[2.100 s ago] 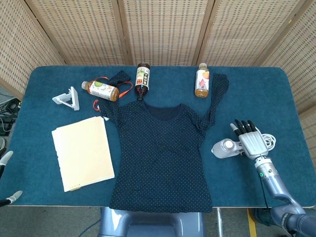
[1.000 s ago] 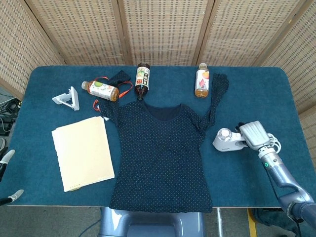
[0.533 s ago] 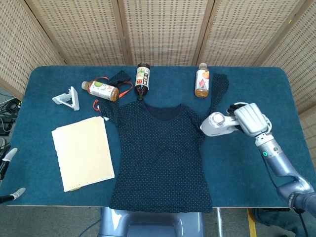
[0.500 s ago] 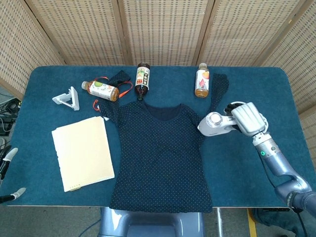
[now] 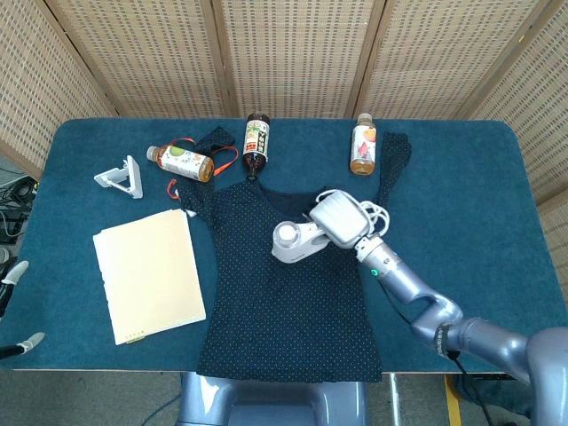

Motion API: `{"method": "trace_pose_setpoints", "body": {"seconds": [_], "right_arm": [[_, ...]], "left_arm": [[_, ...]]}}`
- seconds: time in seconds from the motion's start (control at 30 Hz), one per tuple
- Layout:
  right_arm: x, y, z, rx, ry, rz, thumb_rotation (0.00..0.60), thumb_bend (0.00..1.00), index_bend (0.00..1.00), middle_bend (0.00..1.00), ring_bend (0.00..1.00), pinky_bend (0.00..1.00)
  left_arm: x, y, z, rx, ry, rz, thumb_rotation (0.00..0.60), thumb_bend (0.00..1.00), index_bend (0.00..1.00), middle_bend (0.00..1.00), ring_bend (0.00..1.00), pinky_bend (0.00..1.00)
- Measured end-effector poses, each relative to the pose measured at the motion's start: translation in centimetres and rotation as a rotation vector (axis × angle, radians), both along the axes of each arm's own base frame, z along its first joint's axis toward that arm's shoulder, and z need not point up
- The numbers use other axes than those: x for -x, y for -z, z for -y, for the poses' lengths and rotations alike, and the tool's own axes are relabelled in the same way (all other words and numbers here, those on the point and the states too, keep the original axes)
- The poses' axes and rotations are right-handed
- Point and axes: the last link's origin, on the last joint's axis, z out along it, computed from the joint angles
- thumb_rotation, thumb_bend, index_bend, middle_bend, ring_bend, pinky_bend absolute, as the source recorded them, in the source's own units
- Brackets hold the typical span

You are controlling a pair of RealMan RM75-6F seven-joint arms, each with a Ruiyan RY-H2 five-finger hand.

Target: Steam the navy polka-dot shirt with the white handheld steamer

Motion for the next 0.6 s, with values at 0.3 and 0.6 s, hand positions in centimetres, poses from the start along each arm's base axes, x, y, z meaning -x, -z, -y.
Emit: {"method": "trace_pose_setpoints", "body": {"seconds": [0.3,0.6], "right_arm": [[-2.4,6.1,-0.9,-0.091,-0.003,-0.002,0.6,1.0,0.76,0.67,0.78,1.0],[-2.4,9.8,-2.6,-0.174,-0.066,-0.004,0.6,1.0,0.76,0.67,0.78,1.0]], "left_arm": [[0.7,-0.2,-0.8,-0.01,-0.039,-0.002,0.6,0.0,0.0,0.0,0.0,0.0],[1.0,0.2,-1.2,0.0,-0.057,-0.009,0.6,0.0,0.0,0.0,0.0,0.0]]}}
